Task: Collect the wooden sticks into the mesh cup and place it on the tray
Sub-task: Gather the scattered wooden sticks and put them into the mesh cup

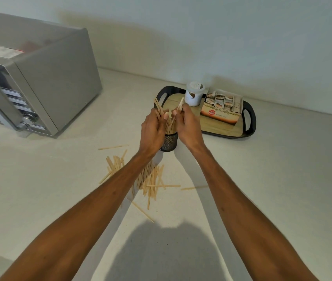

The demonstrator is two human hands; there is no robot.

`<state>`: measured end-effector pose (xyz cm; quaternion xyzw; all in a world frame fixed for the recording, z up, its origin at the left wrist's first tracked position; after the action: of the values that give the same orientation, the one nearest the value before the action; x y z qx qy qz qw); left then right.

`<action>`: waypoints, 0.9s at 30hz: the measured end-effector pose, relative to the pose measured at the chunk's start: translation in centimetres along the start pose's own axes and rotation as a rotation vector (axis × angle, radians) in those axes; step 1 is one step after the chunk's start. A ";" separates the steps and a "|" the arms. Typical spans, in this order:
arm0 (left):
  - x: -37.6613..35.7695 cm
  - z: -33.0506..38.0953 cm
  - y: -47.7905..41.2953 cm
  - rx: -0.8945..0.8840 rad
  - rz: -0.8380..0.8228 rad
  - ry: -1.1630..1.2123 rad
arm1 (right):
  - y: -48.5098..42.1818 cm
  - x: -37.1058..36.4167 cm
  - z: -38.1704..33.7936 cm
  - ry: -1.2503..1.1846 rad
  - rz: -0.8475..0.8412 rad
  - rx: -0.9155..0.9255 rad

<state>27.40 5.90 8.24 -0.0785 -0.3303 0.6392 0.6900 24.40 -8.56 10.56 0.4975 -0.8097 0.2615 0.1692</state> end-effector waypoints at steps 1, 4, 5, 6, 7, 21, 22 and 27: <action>0.0 0.0 0.1 -0.003 -0.008 0.007 | 0.1 -0.1 -0.1 -0.007 -0.005 0.009; 0.0 0.1 0.3 0.002 -0.032 0.040 | 0.5 -0.1 -0.4 -0.021 -0.018 0.040; -0.1 0.1 0.3 0.010 -0.040 0.058 | 0.6 -0.1 -0.5 -0.024 -0.021 0.048; -0.2 0.0 0.2 0.019 -0.050 0.078 | 0.7 -0.1 -0.6 -0.026 -0.021 0.055; -0.3 0.0 0.1 0.026 -0.059 0.092 | 0.8 0.0 -0.7 -0.026 -0.017 0.062; 0.4 0.6 0.4 -0.066 -0.078 -0.084 | 3.3 2.6 -0.2 -0.029 0.006 0.049; 1.0 0.2 0.6 -0.048 -0.078 -0.112 | 3.7 3.0 0.0 -0.021 0.013 0.047; 3.9 -1.3 2.6 0.071 -0.082 -0.276 | 6.7 4.7 2.0 0.001 0.024 -0.032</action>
<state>25.81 10.42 7.26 0.0481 -0.4024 0.6265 0.6658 16.28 -10.64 9.79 0.4850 -0.8195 0.2506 0.1743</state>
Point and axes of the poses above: each hand's wrist, its own y-axis away from the middle knuckle, its own x-axis out of the back of the hand, z = x × y, the point moved 10 cm from there along -y, towards the middle knuckle, and after that the axes turned 7 degrees about -x, right-handed, at the moved point
